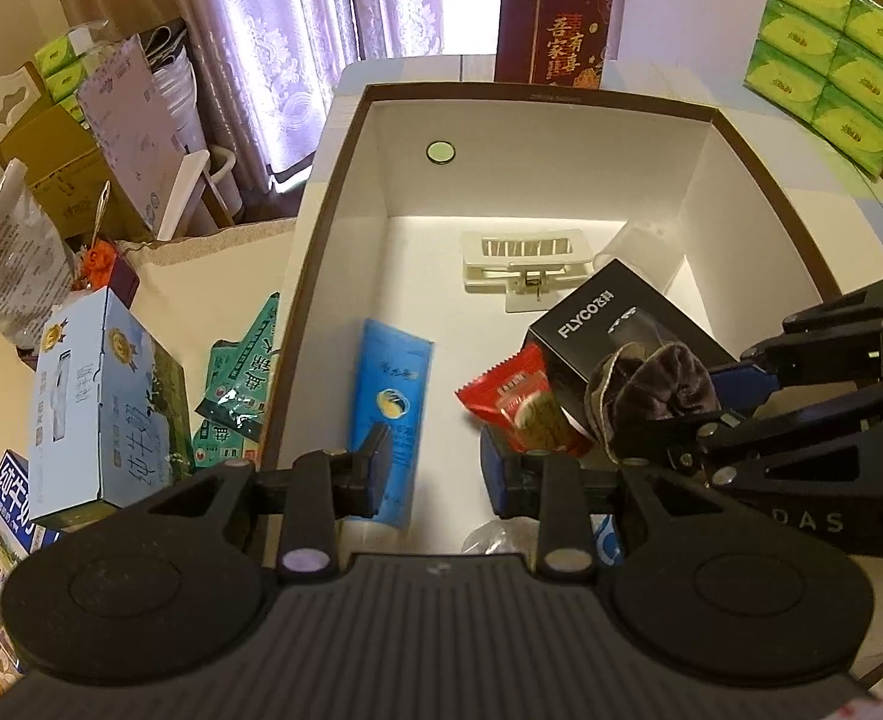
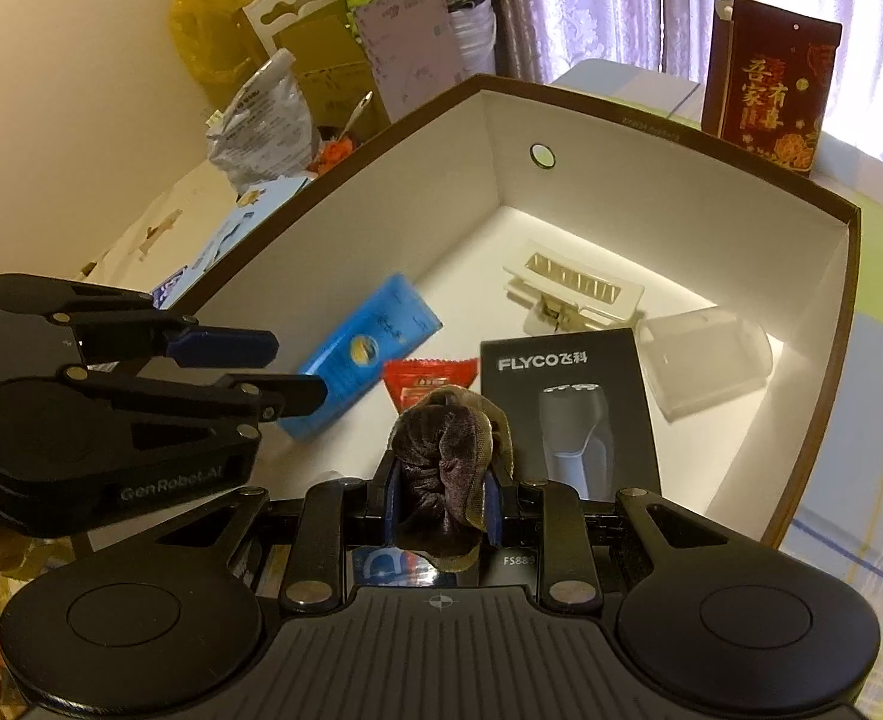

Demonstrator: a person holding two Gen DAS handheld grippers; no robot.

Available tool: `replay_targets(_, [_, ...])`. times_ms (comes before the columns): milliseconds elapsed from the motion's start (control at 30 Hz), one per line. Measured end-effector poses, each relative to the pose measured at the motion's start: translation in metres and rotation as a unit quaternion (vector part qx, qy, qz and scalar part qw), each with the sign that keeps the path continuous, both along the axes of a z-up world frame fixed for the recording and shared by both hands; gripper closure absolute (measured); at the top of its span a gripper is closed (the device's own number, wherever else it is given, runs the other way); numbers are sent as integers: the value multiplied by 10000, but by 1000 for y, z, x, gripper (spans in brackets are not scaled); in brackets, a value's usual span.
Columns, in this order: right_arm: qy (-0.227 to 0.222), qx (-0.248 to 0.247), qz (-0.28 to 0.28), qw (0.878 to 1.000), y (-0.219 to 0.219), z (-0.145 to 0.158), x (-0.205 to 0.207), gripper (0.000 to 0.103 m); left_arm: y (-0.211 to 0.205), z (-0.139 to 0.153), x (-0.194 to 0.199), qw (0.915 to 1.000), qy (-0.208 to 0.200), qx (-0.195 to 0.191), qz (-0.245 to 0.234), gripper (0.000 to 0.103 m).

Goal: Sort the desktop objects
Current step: 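Open the left tool to drop the tube while the right tool releases the hair tie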

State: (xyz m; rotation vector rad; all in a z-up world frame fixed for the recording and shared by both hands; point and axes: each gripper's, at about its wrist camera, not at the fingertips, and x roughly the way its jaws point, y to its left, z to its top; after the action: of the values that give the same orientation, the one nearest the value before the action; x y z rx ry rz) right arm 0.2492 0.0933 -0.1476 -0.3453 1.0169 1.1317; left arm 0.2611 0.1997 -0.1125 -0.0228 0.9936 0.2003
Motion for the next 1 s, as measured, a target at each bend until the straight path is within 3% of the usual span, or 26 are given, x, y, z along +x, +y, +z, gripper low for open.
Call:
replay_targets(333, [-133,168,137,9997,7,2,-7,79,6,6,-7,9999,-55,-33,113,76])
replay_targets(500, [-603,490,109,9969,5,7,-12,42,8,12,-11,9998,-115,-20,183,76])
replay_targets(833, [-618,479,129,9969,-4,10,-13,20,9,19,-18,9994,-182,-78,282,67])
replay_targets(1000, [-616,409,59,9972,-11,15,-15,9,8,23,-21,9990,-225,-91,367,55])
